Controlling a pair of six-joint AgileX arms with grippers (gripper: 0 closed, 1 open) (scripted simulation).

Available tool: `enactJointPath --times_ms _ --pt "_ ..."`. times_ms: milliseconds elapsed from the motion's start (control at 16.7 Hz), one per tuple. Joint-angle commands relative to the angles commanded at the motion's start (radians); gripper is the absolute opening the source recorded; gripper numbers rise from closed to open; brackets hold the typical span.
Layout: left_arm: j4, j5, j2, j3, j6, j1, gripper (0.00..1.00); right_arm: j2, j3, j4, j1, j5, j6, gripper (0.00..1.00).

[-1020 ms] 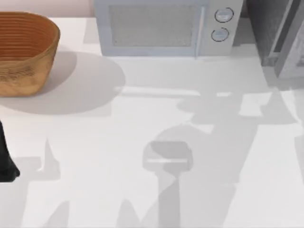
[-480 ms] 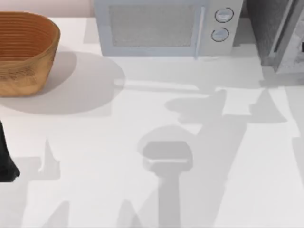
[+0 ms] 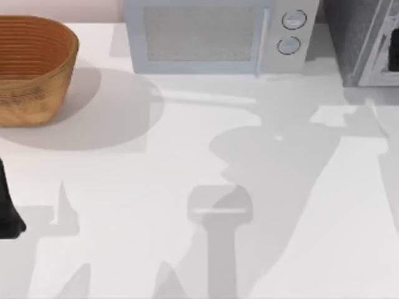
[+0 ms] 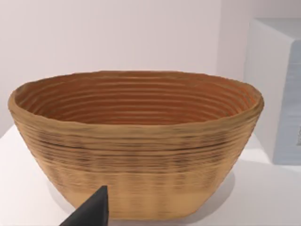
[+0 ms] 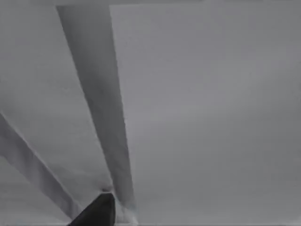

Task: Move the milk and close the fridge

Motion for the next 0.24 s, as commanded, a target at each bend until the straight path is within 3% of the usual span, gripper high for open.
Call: enactJointPath --times_ms 240 --pt "0.0 0.0 0.0 0.0 0.0 0.0 1.0 0.061 0.082 -0.015 0.0 0.001 0.001 1.0"
